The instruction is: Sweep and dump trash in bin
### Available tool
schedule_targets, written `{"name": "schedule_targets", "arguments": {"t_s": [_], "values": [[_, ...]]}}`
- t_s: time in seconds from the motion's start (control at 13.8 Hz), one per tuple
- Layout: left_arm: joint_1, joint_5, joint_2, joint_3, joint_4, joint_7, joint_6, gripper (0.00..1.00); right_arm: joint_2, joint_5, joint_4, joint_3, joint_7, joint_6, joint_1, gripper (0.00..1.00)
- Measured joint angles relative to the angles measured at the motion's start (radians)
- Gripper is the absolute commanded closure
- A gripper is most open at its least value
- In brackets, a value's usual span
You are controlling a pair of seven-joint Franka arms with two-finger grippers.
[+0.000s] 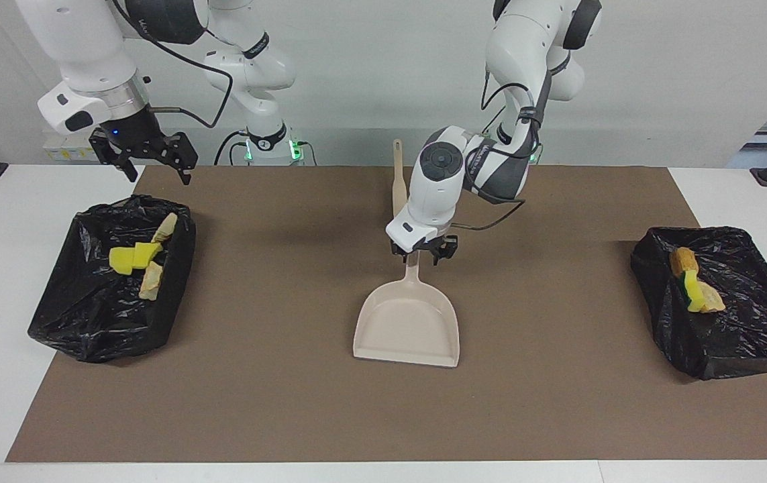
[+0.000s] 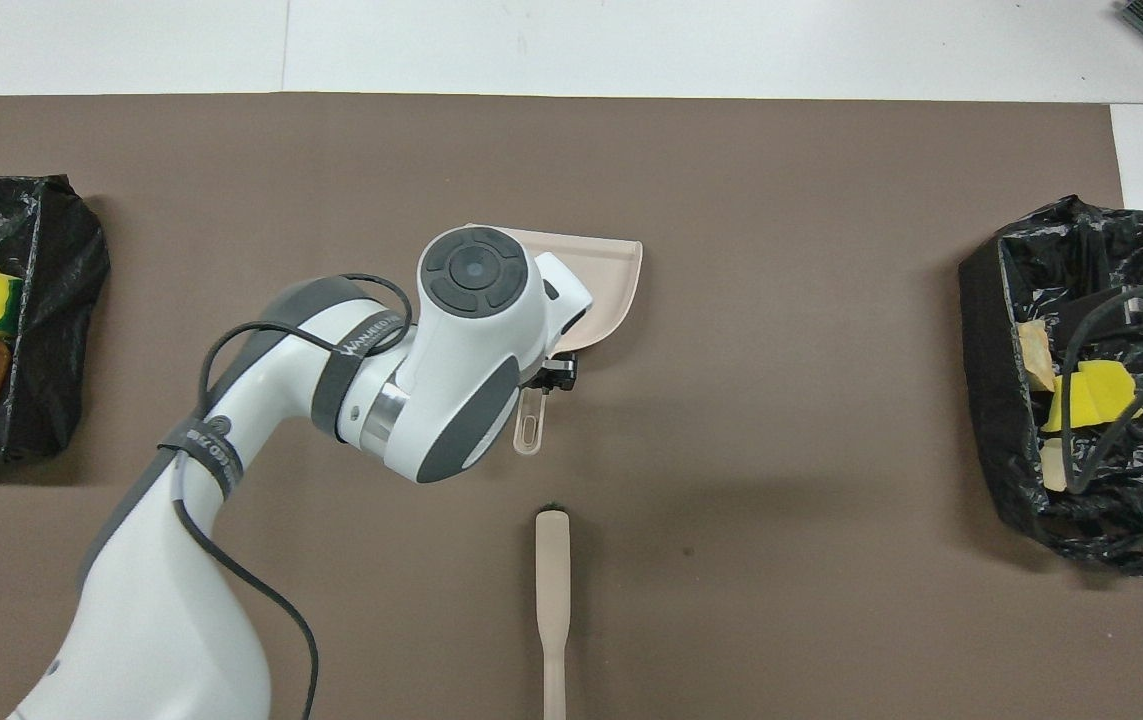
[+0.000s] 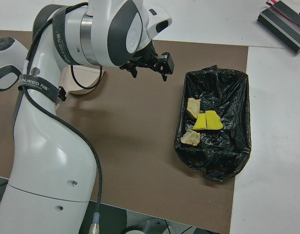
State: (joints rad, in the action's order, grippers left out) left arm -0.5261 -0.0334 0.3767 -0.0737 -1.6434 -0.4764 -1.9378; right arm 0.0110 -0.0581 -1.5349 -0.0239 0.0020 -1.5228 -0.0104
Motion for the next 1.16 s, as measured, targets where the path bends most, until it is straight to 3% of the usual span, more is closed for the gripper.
{"name": "schedule_targets", "arguments": {"t_s": [0.22, 0.65, 0.87, 1.16], "values": [[0.126, 0.0, -0.086, 0.006, -0.074, 0.031, 0.048, 0.0, 0.0, 0.0, 0.004, -0.005, 0.0, 0.0, -0.012, 0.0], [0.369, 0.0, -0.325, 0.01, -0.319, 0.411, 0.058, 0.0, -0.001, 0.014, 0.004, -0.015, 0.02, 0.0, -0.012, 0.0], [0.453, 0.0, -0.419, 0.013, -0.301, 0.576, 0.135, 0.0, -0.001, 0.014, 0.004, -0.015, 0.021, 0.0, -0.012, 0.0], [0.482, 0.037, -0.448, 0.014, -0.111, 0.62, 0.305, 0.0, -0.001, 0.014, 0.004, -0.015, 0.022, 0.0, -0.012, 0.0]]}}
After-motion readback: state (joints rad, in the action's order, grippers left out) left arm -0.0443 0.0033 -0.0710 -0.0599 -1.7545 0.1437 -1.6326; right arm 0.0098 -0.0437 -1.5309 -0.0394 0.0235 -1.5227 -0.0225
